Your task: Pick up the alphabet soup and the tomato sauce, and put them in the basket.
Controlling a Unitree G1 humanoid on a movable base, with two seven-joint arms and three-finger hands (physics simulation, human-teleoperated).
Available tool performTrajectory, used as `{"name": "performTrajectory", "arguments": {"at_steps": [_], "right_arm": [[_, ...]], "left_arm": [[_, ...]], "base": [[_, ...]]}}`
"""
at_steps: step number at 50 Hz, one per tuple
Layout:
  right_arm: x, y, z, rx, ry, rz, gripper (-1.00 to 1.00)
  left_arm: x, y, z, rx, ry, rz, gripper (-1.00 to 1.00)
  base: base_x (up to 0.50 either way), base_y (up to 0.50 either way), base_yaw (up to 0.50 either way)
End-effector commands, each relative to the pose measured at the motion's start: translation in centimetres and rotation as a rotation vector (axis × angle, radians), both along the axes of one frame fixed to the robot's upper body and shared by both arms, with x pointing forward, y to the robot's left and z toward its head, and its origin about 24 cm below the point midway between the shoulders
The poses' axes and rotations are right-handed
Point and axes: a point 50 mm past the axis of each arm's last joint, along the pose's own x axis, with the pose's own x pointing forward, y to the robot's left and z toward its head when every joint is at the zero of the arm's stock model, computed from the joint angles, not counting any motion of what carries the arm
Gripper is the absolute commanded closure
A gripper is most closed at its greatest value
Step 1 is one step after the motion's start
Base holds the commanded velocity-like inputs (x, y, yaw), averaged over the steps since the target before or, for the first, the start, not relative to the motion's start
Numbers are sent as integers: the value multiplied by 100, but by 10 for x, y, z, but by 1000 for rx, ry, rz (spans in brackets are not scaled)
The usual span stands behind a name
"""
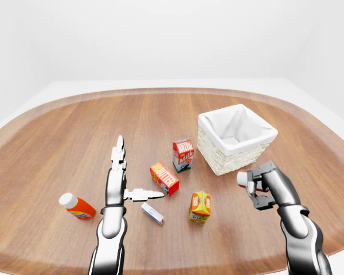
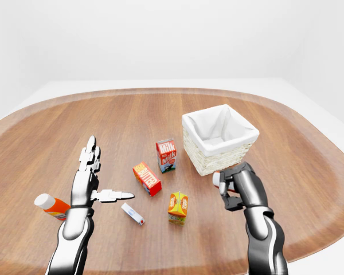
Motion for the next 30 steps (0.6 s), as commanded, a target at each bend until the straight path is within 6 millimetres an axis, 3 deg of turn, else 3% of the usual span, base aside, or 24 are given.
{"name": "performTrajectory", "arguments": {"at_steps": [1,14,30], "right_arm": [[11,2,19,-9,-74,20,100],[31,-2,44,0,-102,4,100],[54,-2,55,-4,-128,9,100]], "left_arm": [[0,0,0,-1,0,-2,-100],[0,0,0,0,0,-3,-100],[0,0,0,-1,1,-3,-100]], "base": [[0,0,0],[0,0,0],[0,0,0]]}}
